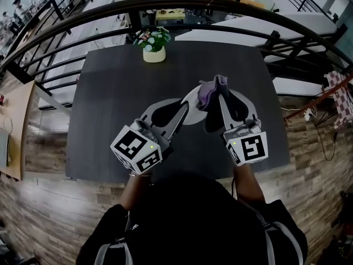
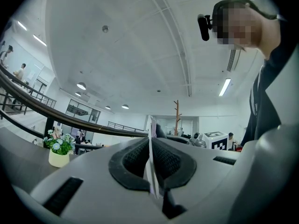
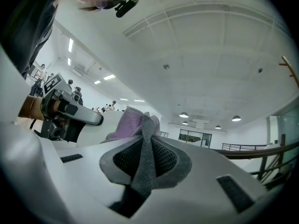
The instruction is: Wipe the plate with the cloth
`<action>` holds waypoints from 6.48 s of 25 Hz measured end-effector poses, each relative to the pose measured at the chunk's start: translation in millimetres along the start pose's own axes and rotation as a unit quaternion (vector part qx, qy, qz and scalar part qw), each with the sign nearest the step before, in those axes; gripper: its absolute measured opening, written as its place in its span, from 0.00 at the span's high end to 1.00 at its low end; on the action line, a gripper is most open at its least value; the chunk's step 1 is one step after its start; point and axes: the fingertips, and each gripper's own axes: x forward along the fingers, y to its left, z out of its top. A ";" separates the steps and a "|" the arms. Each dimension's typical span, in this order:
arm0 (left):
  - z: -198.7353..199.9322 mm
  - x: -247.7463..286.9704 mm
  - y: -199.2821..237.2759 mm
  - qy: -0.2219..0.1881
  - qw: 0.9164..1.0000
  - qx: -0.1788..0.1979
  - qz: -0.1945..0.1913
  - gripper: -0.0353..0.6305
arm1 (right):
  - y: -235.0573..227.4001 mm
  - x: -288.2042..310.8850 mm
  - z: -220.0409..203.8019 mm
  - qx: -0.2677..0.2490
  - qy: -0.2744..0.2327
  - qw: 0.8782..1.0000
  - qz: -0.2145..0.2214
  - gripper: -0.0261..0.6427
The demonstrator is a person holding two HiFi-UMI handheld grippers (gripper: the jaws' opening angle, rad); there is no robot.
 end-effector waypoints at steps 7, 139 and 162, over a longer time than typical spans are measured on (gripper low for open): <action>-0.6 2.2 -1.6 0.007 1.000 0.011 -0.004 0.92 | -17.0 -11.5 -12.9 0.009 0.016 0.999 -0.030 0.90; 36.3 -25.4 3.7 -0.041 0.999 0.019 0.029 0.92 | 61.6 3.7 -13.6 0.102 -0.008 0.988 0.115 0.90; 11.1 -30.4 1.3 0.023 0.991 0.125 0.041 0.92 | -4.4 -13.6 -6.7 0.089 -0.014 0.996 0.019 0.90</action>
